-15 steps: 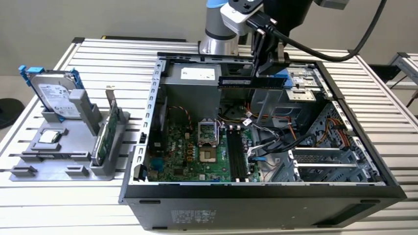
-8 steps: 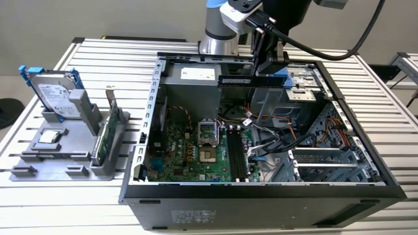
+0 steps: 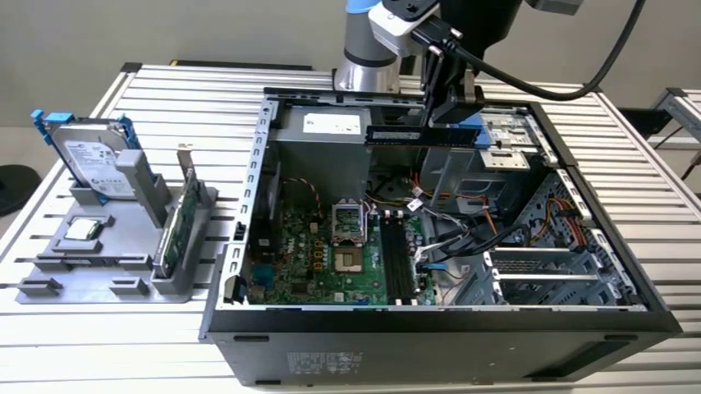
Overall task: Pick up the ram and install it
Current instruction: 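Insert the ram into the slot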
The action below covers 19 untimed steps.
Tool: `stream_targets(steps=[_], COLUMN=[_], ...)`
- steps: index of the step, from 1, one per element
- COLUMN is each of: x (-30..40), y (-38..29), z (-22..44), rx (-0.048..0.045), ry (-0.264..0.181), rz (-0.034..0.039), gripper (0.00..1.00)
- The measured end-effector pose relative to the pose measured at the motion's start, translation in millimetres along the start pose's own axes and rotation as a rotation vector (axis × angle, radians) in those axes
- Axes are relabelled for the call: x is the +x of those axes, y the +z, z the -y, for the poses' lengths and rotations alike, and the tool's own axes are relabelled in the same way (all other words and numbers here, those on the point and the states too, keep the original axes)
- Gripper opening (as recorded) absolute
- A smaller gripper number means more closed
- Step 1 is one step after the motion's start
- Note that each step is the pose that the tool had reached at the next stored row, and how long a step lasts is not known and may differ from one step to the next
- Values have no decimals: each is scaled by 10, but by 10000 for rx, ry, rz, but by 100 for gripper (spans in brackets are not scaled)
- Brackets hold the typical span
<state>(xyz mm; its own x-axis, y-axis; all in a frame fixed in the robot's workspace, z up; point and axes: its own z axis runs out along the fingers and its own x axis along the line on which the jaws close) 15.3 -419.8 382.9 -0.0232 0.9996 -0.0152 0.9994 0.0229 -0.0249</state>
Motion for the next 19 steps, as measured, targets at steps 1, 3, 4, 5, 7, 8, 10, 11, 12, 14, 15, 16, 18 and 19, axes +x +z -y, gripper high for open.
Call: stream_targets(steps=[1, 3, 4, 5, 7, 8, 10, 11, 12, 14, 15, 16, 18, 19], x=[0, 0, 0, 0, 0, 0, 0, 0, 0, 0, 0, 0, 1, 1], y=[0, 0, 0, 0, 0, 0, 0, 0, 0, 0, 0, 0, 1, 0], z=[0, 0, 0, 0, 0, 0, 0, 0, 0, 0, 0, 0, 0, 1], rx=[0, 0, 0, 0, 0, 0, 0, 0, 0, 0, 0, 0, 3, 5], ry=[0, 0, 1, 2, 2, 2, 3, 3, 3, 4, 4, 6, 203, 342], rz=[0, 0, 0, -1, 0, 0, 0, -1, 0, -1, 0, 0, -6, -9], gripper=[0, 0, 0, 0, 0, 0, 0, 0, 0, 0, 0, 0, 0, 0])
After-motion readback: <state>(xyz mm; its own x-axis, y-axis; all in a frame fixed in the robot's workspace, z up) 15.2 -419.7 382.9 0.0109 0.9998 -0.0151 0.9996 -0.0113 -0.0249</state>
